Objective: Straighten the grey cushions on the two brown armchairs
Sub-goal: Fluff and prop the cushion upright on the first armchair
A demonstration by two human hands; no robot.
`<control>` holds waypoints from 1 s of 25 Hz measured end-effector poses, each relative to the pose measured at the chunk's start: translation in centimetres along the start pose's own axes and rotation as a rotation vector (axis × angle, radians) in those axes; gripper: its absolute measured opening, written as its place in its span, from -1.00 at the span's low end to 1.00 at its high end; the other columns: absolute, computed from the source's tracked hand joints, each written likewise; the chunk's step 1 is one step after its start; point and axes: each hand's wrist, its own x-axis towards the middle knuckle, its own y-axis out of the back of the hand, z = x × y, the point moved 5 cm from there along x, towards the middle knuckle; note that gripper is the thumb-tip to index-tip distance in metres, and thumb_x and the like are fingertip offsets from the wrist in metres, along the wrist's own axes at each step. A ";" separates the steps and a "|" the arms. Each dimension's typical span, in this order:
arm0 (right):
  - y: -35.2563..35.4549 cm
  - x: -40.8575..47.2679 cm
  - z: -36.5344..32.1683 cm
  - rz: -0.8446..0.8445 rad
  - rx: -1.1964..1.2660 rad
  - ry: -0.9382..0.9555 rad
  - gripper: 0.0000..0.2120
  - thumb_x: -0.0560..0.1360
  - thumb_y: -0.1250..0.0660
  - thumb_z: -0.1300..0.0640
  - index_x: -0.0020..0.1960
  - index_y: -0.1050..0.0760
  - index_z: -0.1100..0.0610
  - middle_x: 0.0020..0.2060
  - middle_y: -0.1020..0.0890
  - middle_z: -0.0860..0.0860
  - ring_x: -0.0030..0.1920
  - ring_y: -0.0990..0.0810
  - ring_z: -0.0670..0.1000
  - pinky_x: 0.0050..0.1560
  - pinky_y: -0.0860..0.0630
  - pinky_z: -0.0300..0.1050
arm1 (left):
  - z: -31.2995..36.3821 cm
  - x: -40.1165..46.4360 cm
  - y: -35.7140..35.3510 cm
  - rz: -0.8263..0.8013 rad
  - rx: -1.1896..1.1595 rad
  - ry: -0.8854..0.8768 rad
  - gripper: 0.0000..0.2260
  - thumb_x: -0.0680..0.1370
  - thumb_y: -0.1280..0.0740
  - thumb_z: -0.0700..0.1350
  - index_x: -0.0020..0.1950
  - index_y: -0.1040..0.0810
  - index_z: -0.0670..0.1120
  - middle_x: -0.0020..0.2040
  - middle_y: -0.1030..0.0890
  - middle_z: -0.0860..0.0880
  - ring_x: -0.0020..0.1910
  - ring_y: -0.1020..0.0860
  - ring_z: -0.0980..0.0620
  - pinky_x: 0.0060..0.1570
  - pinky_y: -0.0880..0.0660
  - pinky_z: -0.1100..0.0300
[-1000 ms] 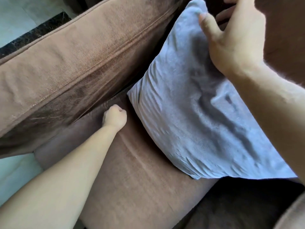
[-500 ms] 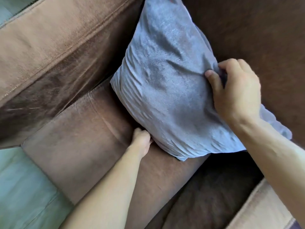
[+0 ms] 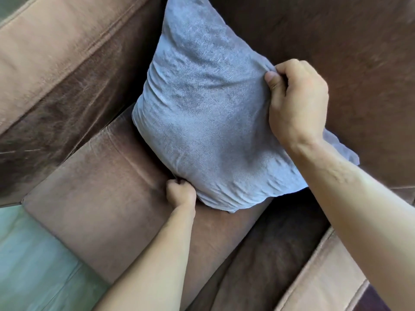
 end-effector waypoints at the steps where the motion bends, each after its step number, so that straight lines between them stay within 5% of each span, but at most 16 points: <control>1: 0.3 -0.4 -0.1 0.028 0.023 -0.001 -0.78 0.64 -0.24 0.05 0.01 -0.57 0.17 -0.06 -0.60 0.06 -0.08 -0.51 0.02 -0.08 -0.28 -0.20 | 1.7 -2.8 0.8 -0.005 0.011 -0.024 -0.78 0.49 -0.24 -0.13 0.04 -0.53 -0.22 0.06 -0.68 -0.25 0.06 -0.66 -0.23 0.12 -0.62 -0.11; 3: 0.9 -1.0 0.0 0.080 0.058 0.009 -0.80 0.64 -0.24 0.10 0.00 -0.56 0.20 -0.06 -0.59 0.09 -0.10 -0.45 -0.05 -0.08 -0.25 -0.24 | 2.9 -5.9 1.7 -0.008 0.047 -0.092 -0.87 0.59 -0.23 -0.24 0.09 -0.48 -0.26 0.06 -0.64 -0.26 0.04 -0.61 -0.21 0.06 -0.53 0.05; 9: 0.2 -1.9 2.8 -0.149 -0.070 -0.076 -0.73 0.66 -0.18 -0.05 0.14 -0.54 0.11 0.07 -0.63 0.04 0.10 -0.56 0.09 0.07 -0.38 -0.06 | -0.5 -3.2 2.1 -0.160 0.175 -0.029 -0.89 0.56 -0.11 -0.14 0.01 -0.40 0.01 0.05 -0.62 -0.21 -0.06 -0.62 -0.20 0.10 -0.60 -0.11; 12: 1.8 -3.3 3.9 -0.196 -0.088 -0.099 -0.69 0.66 -0.18 -0.03 0.26 -0.52 0.12 0.16 -0.62 0.07 0.19 -0.56 0.12 0.16 -0.40 -0.03 | 0.6 -4.7 4.2 -0.165 0.140 -0.056 -0.71 0.64 -0.05 -0.33 0.27 -0.35 -0.05 -0.05 -0.52 -0.07 -0.09 -0.58 -0.15 -0.13 -0.53 0.03; 14: 3.1 -4.9 5.5 -0.216 -0.114 -0.154 -0.67 0.66 -0.18 0.00 0.32 -0.50 0.14 0.21 -0.61 0.10 0.23 -0.54 0.15 0.18 -0.40 -0.01 | 1.6 -4.8 5.4 -0.146 0.190 -0.151 -0.68 0.64 -0.11 -0.30 0.37 -0.35 -0.09 -0.11 -0.50 0.03 -0.02 -0.62 -0.18 0.00 -0.55 -0.03; 16: 4.3 -6.5 7.3 -0.233 -0.141 -0.218 -0.67 0.65 -0.17 0.04 0.33 -0.50 0.14 0.23 -0.61 0.12 0.24 -0.54 0.19 0.17 -0.43 0.02 | 4.0 -5.0 5.8 -0.081 0.307 -0.315 -0.71 0.62 -0.20 -0.23 0.36 -0.41 -0.16 -0.14 -0.53 0.05 0.09 -0.62 -0.24 0.17 -0.54 -0.06; 18: 5.1 -8.1 9.1 -0.250 -0.165 -0.280 -0.66 0.58 -0.19 0.12 0.31 -0.52 0.15 0.21 -0.62 0.15 0.21 -0.55 0.24 0.15 -0.46 0.08 | 8.3 -7.2 5.4 0.011 0.357 -0.516 -0.79 0.60 -0.27 -0.20 0.22 -0.49 -0.21 -0.06 -0.59 -0.08 0.09 -0.60 -0.22 0.13 -0.44 0.12; 21: 5.5 -9.9 11.3 -0.297 -0.292 -0.326 -0.63 0.41 -0.26 0.25 0.20 -0.54 0.21 0.07 -0.64 0.23 0.05 -0.57 0.34 0.07 -0.50 0.19 | 14.8 -13.7 2.7 0.037 0.457 -1.034 -0.86 0.55 -0.32 -0.15 0.01 -0.50 -0.23 -0.02 -0.57 -0.21 0.00 -0.54 -0.22 0.05 -0.38 0.13; 23: 6.0 -10.3 12.4 -0.303 -0.284 -0.376 -0.71 0.36 -0.27 0.28 0.06 -0.57 0.23 -0.07 -0.65 0.25 -0.10 -0.55 0.33 -0.08 -0.50 0.14 | 16.3 -18.3 -0.3 -0.028 0.678 -1.395 -0.81 0.52 -0.34 -0.10 0.05 -0.52 -0.19 0.03 -0.55 -0.19 0.04 -0.52 -0.22 0.09 -0.43 -0.04; 25: 6.9 -10.1 13.5 -0.264 -0.200 -0.440 -0.78 0.38 -0.26 0.26 -0.02 -0.59 0.20 -0.13 -0.66 0.18 -0.18 -0.49 0.22 -0.17 -0.40 -0.01 | 16.6 -20.9 -3.2 -0.036 0.960 -1.574 -0.64 0.50 -0.32 -0.04 0.28 -0.52 -0.10 0.25 -0.52 -0.18 0.19 -0.48 -0.21 0.18 -0.43 -0.11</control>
